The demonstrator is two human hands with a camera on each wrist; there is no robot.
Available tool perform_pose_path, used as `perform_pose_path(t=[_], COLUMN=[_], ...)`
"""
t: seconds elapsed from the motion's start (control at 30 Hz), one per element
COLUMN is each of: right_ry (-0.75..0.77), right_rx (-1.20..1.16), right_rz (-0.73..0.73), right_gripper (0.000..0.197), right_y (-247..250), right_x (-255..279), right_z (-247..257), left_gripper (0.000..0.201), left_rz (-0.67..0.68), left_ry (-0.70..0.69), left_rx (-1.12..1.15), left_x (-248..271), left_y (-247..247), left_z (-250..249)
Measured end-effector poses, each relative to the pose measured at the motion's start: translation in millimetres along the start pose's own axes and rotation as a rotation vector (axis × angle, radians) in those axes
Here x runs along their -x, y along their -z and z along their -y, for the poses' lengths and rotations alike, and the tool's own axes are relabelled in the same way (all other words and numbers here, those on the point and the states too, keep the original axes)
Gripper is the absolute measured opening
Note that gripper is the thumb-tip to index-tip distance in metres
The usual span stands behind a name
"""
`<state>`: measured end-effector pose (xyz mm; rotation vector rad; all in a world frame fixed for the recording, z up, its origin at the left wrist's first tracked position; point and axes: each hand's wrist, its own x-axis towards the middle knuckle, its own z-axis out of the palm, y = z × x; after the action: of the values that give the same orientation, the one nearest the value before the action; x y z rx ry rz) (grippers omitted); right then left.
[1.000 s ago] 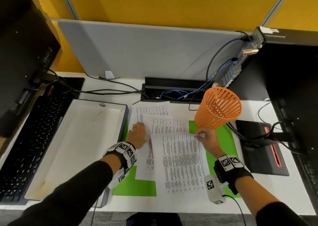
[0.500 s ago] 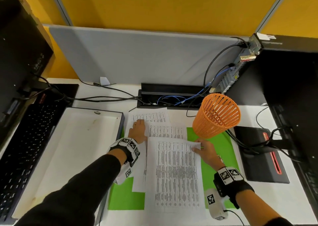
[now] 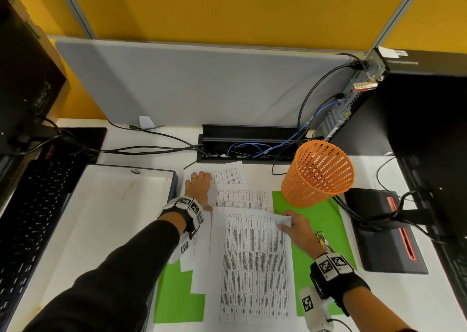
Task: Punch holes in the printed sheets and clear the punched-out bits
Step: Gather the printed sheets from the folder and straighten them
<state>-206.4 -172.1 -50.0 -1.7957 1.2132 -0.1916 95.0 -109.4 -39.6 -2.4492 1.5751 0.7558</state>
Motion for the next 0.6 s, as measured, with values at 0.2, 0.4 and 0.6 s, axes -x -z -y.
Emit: perform_pose_path(t=[0.2, 0.4, 0.6], right_ry=[-0.006, -0.011, 0.038], right_rx=[-0.004, -0.089, -0.056], right_rz=[0.006, -0.100, -0.192], right_gripper=[0.022, 0.017, 0.024], right_y=[1.0, 0.3, -1.0], right_x=[-2.3, -1.6, -2.2], right_z=[2.4, 13.3, 38.7], left_gripper=[0.095, 0.041, 0.025], left_rz=[0.024, -0.033, -0.120], left_ry=[0.012, 0.035, -0.091], left_rx=[-0.058, 0.518, 0.905], left_x=[-0.4, 11.4, 43.2], left_y=[3.5, -0.3, 5.1], left_z=[1.2, 9.1, 9.2])
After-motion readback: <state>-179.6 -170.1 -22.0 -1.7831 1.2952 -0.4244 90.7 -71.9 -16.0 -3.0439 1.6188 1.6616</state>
